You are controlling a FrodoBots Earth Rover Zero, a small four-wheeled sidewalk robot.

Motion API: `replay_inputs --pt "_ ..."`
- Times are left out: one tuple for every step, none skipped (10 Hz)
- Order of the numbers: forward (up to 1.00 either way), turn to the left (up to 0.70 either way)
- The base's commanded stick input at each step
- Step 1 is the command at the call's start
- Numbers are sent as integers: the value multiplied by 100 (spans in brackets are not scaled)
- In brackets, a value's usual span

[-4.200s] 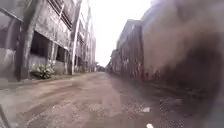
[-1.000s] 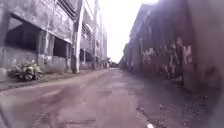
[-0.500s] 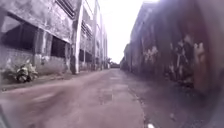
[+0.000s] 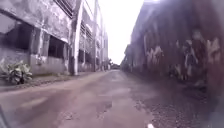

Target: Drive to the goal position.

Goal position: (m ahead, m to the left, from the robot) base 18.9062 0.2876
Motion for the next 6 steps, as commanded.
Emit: replay_inputs --pt "70 0" --pt "70 0" --pt "70 0" --pt "70 0" --pt "70 0" --pt "70 0"
